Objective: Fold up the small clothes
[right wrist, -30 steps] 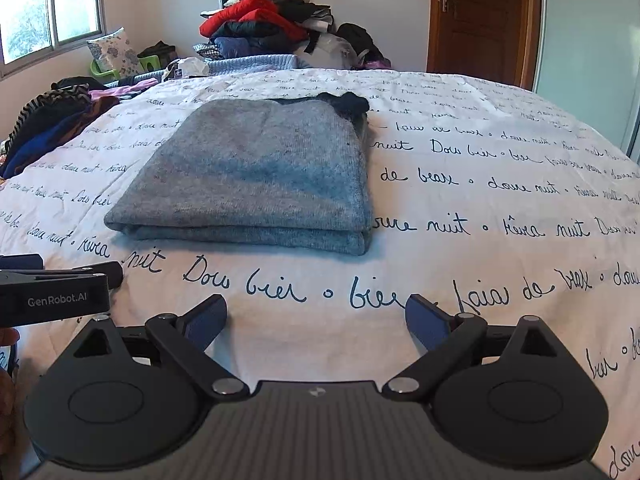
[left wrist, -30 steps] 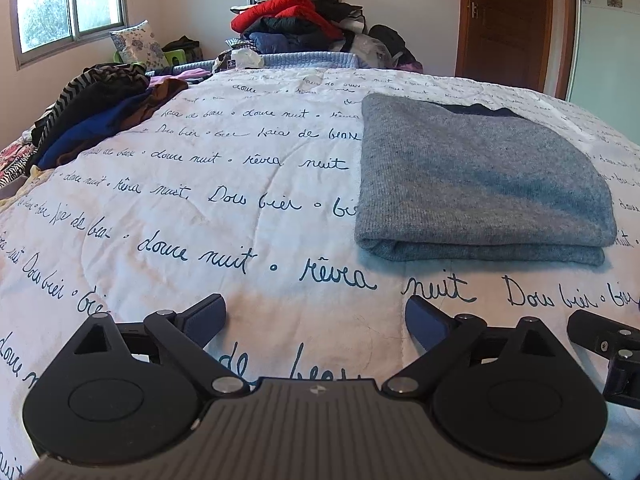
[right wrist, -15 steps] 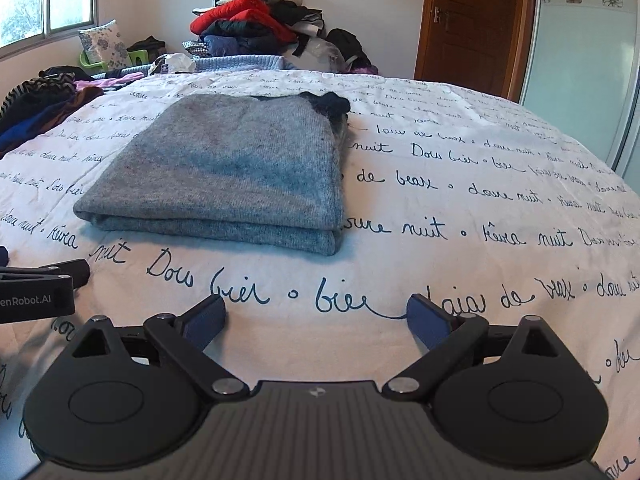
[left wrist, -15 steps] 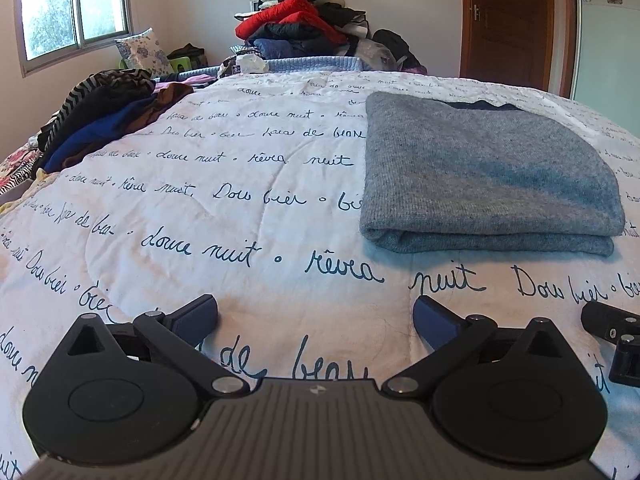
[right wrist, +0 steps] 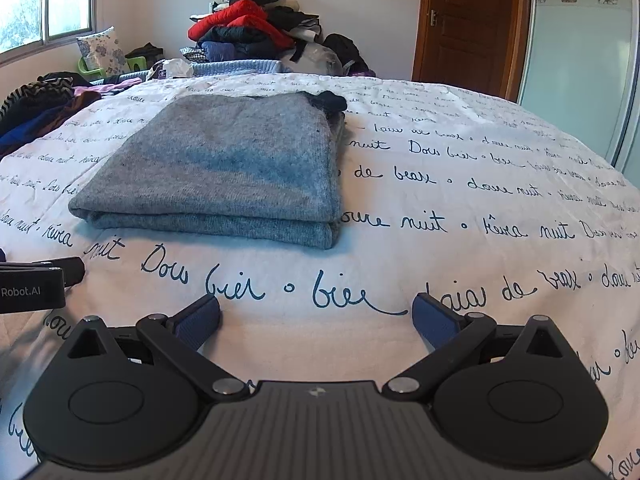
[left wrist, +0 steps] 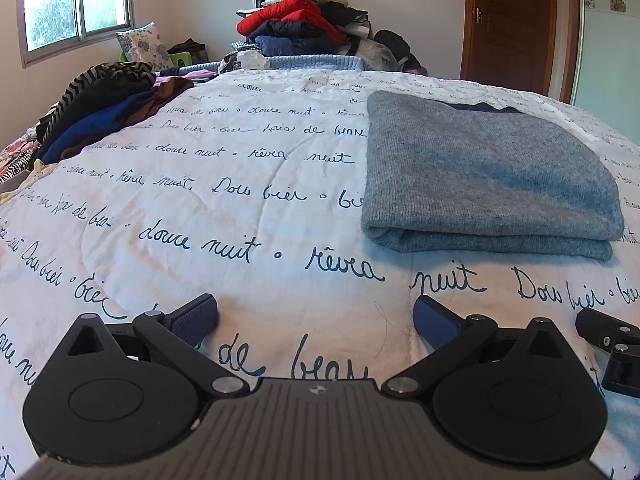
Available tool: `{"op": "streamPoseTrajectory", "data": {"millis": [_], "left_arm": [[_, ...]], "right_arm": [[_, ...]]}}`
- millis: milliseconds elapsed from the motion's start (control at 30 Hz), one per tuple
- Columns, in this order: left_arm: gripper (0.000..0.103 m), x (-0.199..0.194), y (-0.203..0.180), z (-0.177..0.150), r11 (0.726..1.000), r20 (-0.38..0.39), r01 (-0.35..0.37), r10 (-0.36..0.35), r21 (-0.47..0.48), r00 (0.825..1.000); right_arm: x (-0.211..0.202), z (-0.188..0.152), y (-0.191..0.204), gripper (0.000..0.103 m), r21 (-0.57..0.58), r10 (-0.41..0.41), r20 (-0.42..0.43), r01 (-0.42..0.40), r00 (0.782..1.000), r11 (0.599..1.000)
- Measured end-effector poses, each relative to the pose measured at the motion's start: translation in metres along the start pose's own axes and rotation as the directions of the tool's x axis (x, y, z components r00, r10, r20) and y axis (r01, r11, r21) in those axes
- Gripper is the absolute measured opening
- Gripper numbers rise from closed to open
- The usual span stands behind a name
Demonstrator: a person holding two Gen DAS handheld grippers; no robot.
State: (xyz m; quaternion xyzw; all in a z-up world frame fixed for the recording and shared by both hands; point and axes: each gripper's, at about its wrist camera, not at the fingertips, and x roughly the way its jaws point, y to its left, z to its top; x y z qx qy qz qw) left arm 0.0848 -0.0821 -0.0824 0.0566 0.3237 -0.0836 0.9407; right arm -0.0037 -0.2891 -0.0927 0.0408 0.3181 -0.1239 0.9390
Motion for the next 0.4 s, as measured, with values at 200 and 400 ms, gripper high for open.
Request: {"op": "streamPoseTrajectory", "data": {"millis": [200,400], "left_arm": [[0.103,0.0008,0.0035,0.0002,1.0,-0.003,0.015,-0.015,-0.017,1.0],[0.103,0.0006,0.0046,0.0,0.999,-0.001,0.021,-0.021,-0.026,1.0]], "right_arm": [[0.001,-0.0002,-0.003,0.103,0.016,0.013,-0.001,-0.013,1.0,1.0],[0.0009,-0.0003,-0.0028,0.103,0.017,0.014,-0.001,-0.014,1.0,1.0]]}}
